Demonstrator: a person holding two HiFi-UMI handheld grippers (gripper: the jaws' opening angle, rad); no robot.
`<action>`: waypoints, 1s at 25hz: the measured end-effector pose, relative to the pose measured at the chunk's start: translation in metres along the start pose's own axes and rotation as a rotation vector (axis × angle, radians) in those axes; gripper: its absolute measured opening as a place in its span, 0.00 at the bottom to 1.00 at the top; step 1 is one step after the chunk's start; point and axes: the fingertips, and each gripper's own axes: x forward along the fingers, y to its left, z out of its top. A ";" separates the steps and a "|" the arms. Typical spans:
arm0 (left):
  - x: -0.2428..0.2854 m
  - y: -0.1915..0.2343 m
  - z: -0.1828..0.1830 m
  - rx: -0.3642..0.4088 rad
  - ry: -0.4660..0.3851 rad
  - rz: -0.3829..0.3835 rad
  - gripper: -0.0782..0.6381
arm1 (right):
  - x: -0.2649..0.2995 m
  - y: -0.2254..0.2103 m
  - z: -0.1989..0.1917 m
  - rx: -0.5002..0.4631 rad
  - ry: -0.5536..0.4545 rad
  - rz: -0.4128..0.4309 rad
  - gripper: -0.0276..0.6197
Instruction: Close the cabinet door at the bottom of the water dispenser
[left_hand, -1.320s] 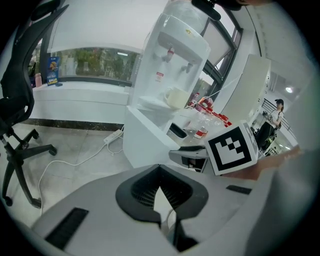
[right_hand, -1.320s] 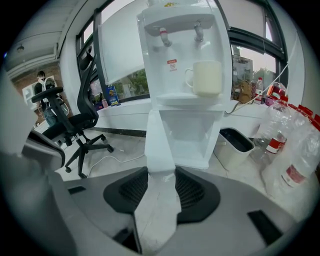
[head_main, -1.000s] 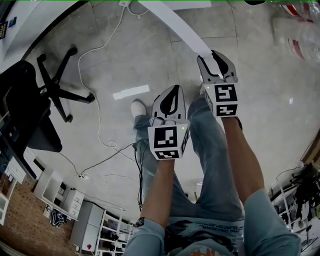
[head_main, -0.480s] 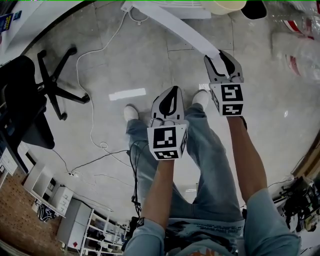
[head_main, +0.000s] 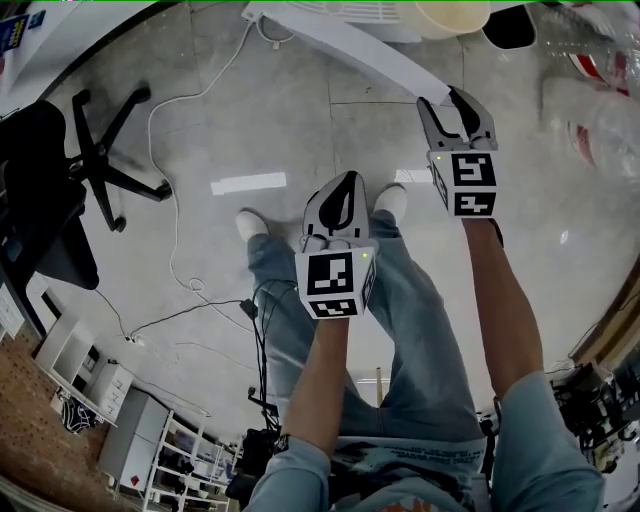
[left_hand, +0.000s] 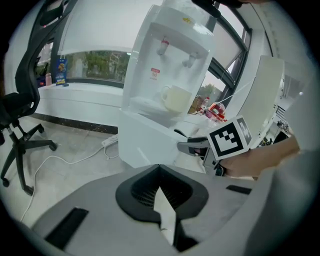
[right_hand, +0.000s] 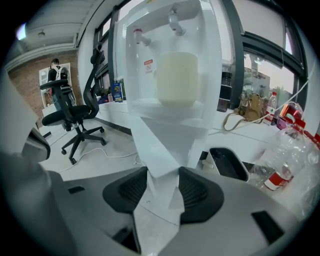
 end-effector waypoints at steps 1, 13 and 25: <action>0.001 0.001 0.000 -0.006 0.000 0.006 0.12 | 0.001 -0.003 0.001 -0.006 0.004 0.003 0.35; 0.012 -0.005 0.005 -0.021 -0.001 0.011 0.12 | 0.018 -0.046 0.016 -0.027 0.003 -0.048 0.32; 0.016 0.004 0.009 -0.027 -0.002 0.025 0.12 | 0.044 -0.084 0.039 -0.060 0.000 -0.079 0.30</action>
